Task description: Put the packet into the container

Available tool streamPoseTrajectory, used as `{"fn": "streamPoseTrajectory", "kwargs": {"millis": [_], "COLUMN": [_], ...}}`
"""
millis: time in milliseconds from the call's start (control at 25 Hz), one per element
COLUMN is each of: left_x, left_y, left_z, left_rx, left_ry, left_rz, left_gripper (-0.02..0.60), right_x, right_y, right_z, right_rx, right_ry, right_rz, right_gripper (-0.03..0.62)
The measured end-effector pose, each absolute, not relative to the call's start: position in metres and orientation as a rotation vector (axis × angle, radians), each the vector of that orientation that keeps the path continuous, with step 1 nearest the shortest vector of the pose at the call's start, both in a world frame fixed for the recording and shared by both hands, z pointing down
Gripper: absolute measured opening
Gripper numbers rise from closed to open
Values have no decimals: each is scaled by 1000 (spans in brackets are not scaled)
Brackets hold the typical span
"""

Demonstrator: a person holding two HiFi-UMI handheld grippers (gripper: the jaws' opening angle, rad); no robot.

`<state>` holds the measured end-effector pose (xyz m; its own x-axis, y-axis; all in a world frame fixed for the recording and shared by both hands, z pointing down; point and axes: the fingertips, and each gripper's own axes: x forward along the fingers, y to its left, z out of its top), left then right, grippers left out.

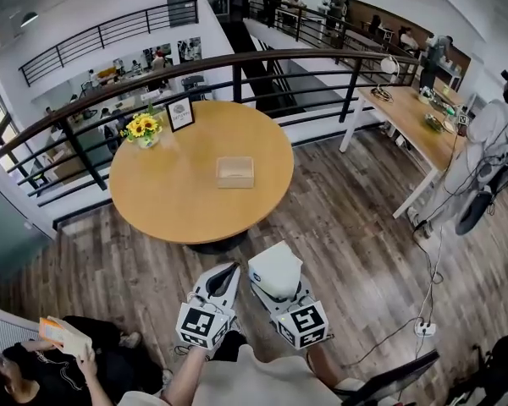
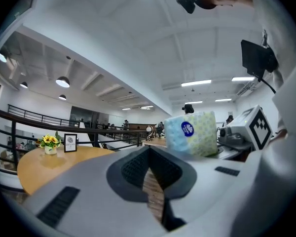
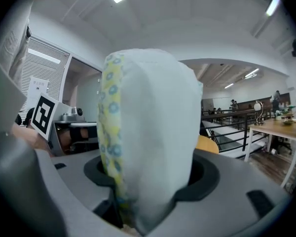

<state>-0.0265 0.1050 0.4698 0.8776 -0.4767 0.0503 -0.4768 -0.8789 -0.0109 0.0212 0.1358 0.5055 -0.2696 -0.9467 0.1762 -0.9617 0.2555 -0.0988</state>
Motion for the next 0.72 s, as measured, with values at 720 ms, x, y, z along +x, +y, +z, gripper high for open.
{"fn": "streamPoseTrajectory", "kwargs": {"millis": [720], "left_x": [-44], "left_y": [-42], "left_z": [470], "left_rx": [2993], "left_ry": [-746], "left_rz": [69], "left_gripper": [5], "right_x": [12], "right_y": [-12], "right_z": [504], "right_rx": [1859], "right_ry": [-2352], "right_rz": [327], "right_gripper": [302]}}
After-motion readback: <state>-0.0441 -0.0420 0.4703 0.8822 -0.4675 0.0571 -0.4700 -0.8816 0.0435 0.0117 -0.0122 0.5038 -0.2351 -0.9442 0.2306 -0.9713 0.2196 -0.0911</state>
